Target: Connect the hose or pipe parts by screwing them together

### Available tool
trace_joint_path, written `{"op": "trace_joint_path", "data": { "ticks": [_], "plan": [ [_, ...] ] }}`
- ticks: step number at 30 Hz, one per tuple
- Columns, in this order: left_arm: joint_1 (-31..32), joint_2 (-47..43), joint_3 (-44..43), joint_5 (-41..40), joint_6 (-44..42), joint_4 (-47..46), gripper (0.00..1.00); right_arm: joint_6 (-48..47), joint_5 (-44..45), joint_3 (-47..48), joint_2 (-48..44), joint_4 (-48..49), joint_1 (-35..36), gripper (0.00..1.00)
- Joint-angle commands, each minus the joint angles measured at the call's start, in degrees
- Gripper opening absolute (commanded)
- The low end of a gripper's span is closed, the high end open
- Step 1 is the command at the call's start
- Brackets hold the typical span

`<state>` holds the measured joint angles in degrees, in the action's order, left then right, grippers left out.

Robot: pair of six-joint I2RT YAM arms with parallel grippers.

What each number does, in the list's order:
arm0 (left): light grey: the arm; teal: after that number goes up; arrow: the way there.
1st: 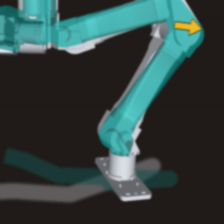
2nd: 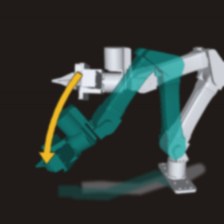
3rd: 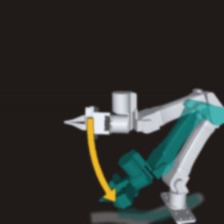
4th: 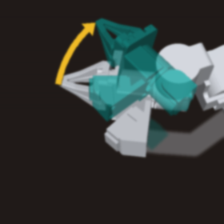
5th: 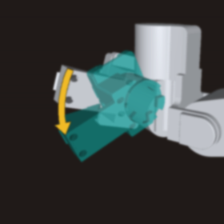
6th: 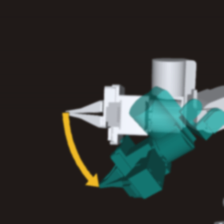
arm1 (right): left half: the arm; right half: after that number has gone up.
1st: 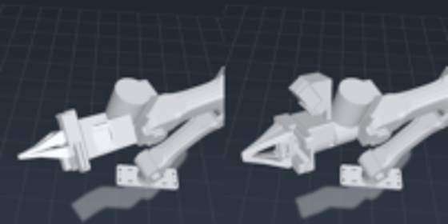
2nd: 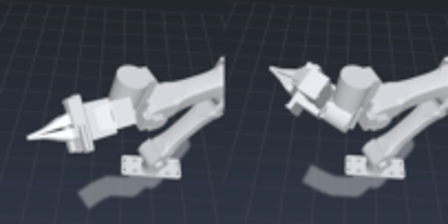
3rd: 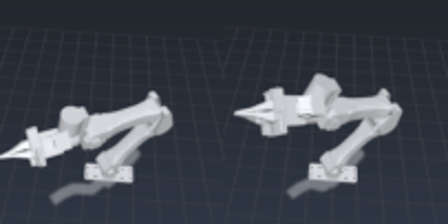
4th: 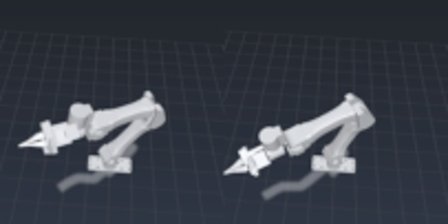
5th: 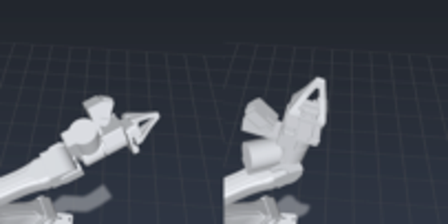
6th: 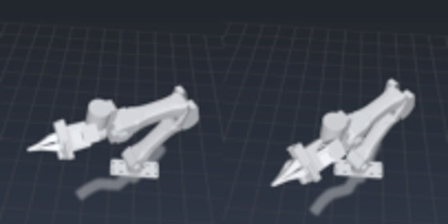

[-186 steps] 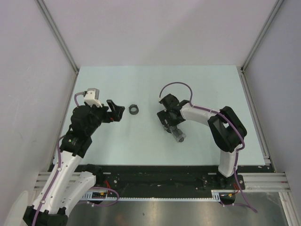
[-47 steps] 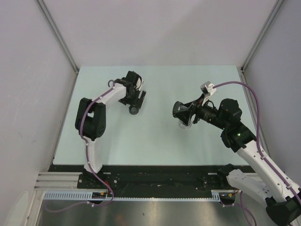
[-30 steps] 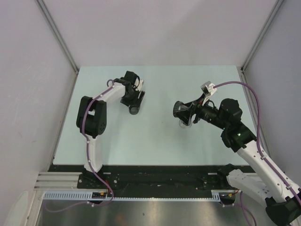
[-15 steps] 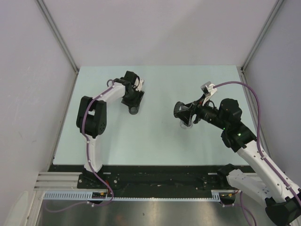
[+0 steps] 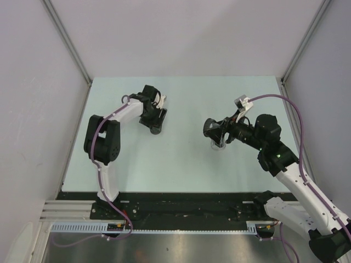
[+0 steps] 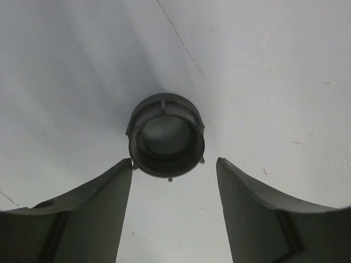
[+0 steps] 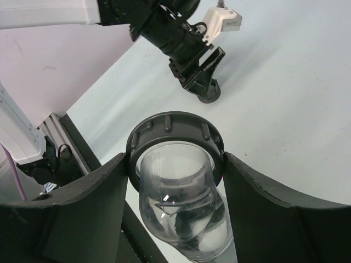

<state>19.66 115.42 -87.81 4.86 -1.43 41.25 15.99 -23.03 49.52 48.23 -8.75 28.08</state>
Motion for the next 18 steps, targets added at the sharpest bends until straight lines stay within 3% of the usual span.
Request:
{"op": "trace_joint_path", "data": {
  "ticks": [1, 7, 18],
  "plan": [
    [0.29, -5.73, 1.24, 2.35, -0.94, -0.21, 0.68, 1.06, 1.14, 0.14, 0.64, 1.81, -0.30, 0.50],
    [0.47, -3.62, -0.52, -3.45, -1.03, -0.12, 0.70, 1.94, 1.32, 0.14, 1.69, 1.11, -0.74, 0.49],
    [0.64, 0.95, -3.86, -3.11, -3.31, -0.21, 0.68, 2.47, -0.79, 0.14, 2.31, -0.04, -3.38, 0.49]
  ]
}}
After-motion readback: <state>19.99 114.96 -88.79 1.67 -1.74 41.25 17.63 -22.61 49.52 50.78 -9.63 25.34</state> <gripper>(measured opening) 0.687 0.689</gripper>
